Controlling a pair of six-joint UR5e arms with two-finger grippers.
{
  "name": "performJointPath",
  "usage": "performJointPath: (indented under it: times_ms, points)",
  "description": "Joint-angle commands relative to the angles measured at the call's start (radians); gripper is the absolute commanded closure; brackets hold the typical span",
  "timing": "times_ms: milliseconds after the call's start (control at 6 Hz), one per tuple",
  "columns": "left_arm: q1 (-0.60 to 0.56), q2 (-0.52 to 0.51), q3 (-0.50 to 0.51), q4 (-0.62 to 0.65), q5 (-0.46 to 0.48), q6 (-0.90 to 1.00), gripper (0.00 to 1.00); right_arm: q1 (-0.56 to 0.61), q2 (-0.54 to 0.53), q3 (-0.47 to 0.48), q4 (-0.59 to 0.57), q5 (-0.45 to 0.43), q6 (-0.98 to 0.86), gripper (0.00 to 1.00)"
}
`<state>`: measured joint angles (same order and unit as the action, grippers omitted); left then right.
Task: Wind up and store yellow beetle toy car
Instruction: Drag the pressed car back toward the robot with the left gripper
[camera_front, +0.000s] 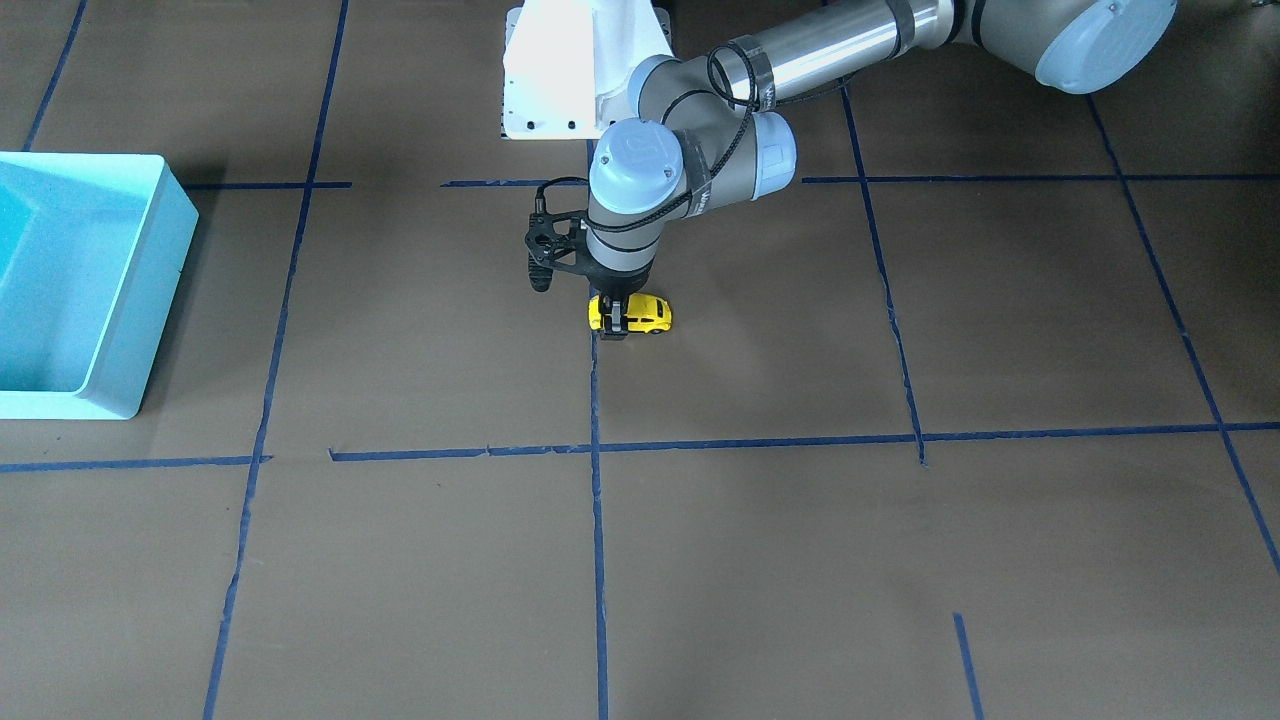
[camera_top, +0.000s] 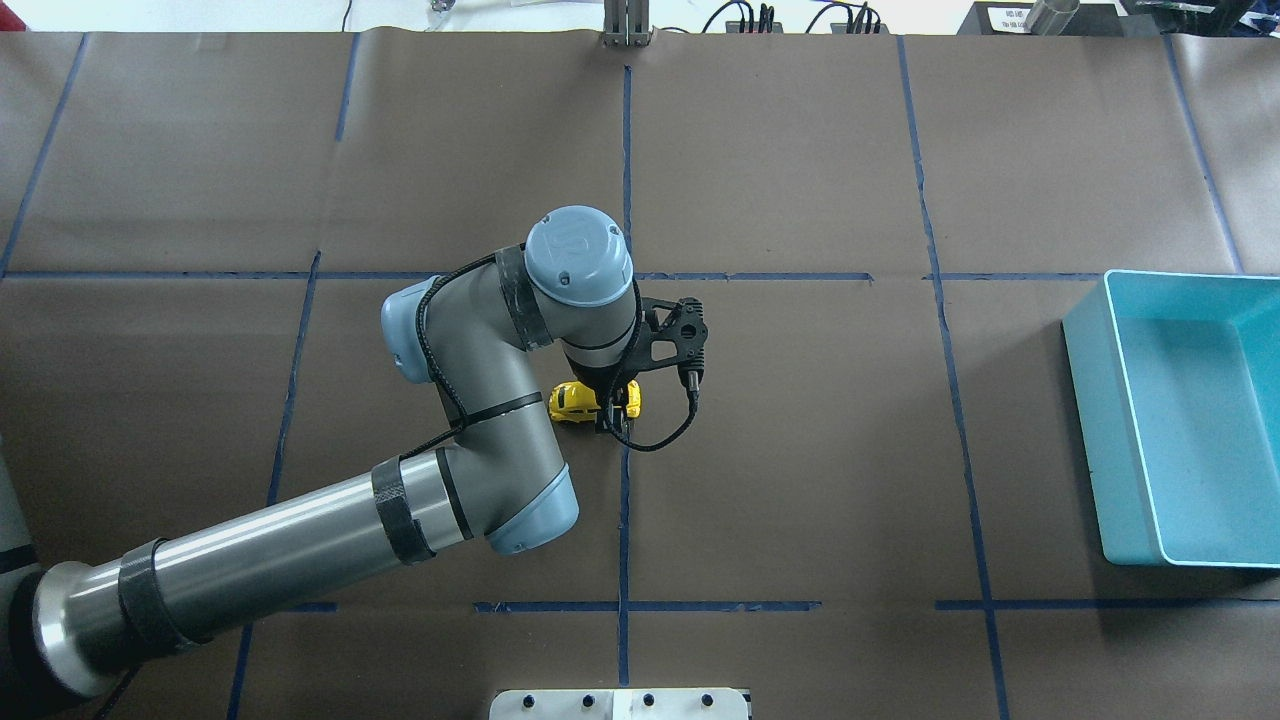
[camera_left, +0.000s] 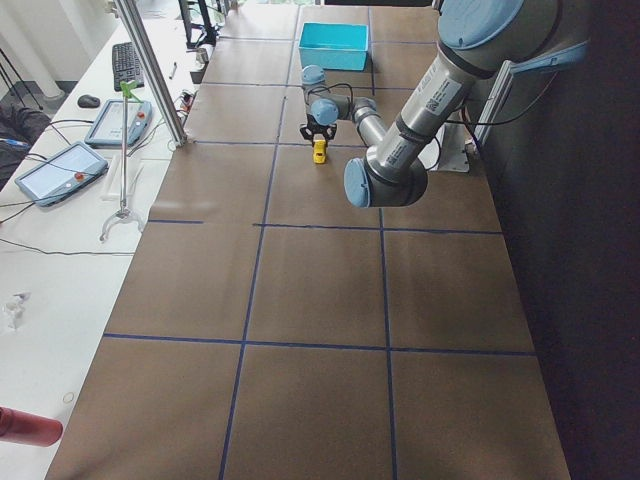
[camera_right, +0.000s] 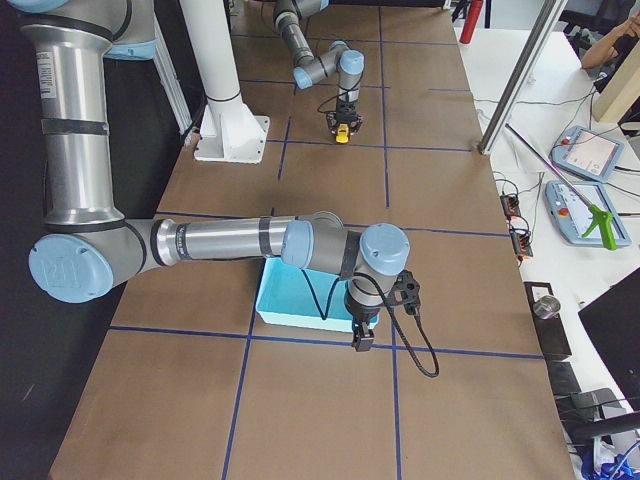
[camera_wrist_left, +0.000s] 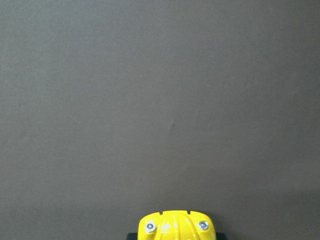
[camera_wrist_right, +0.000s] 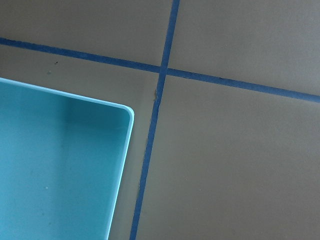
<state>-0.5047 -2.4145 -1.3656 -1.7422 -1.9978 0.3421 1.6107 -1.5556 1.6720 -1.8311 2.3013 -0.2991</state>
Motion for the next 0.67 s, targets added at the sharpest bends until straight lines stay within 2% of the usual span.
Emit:
performJointPath:
  times_ms: [0,500]
  points:
    - [-0.005,0.031,-0.027,0.000,-0.001,0.000,0.96,0.000,0.000,0.000,0.001,0.000,0.000,0.00]
    - [-0.017,0.077,-0.072,0.000,-0.001,0.032,0.97,0.000,0.002,0.000,0.001,0.000,0.000,0.00]
